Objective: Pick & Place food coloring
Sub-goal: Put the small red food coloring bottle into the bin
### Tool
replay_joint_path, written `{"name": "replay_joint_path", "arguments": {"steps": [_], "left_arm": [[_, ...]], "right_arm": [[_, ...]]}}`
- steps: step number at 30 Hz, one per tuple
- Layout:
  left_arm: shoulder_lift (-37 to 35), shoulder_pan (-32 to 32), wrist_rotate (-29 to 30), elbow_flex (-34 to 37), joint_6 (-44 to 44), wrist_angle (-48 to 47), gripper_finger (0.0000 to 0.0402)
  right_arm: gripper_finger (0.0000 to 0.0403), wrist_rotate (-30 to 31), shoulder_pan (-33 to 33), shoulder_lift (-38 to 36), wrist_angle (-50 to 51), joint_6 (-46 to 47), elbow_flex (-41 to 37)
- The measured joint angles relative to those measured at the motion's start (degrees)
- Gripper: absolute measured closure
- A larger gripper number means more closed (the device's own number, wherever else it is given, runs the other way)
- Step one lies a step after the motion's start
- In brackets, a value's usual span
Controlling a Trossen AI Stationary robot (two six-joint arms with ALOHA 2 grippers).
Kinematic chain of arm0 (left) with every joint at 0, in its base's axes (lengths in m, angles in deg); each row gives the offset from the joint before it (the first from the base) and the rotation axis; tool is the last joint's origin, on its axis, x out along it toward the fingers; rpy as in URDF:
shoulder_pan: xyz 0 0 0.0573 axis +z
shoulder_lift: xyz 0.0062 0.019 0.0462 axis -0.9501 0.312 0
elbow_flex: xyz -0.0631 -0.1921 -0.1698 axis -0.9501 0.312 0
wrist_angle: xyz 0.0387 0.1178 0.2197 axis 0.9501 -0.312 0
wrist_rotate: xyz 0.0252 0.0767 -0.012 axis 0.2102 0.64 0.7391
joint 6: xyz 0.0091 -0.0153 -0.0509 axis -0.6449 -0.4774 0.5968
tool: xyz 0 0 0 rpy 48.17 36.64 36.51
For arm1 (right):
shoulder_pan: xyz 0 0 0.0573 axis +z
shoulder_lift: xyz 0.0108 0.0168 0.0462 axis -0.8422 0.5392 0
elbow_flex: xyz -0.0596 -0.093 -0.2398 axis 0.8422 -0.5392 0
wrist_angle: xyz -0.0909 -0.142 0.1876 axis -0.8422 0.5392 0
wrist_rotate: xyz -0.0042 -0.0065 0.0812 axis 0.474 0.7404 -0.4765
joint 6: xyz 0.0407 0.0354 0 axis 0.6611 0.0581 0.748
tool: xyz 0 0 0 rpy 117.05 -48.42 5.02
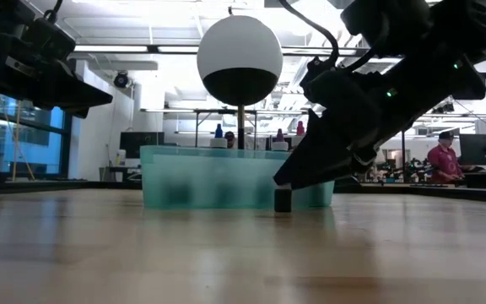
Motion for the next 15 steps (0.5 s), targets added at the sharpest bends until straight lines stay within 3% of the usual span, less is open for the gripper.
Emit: {"name": "replay_joint_path", "arguments": {"steps": [9, 15], "left_arm": [[0.0, 0.0, 0.0, 0.0, 0.0, 0.0, 0.0401], [0.0, 0.0, 0.0, 0.0, 0.0, 0.0, 0.0401]], "right_arm": [[0.022, -0.4, 0.0, 0.0, 0.0, -1.1, 0.0], [0.0249, -0.9, 0.0, 0.0, -0.9, -1.1, 0.0]]}}
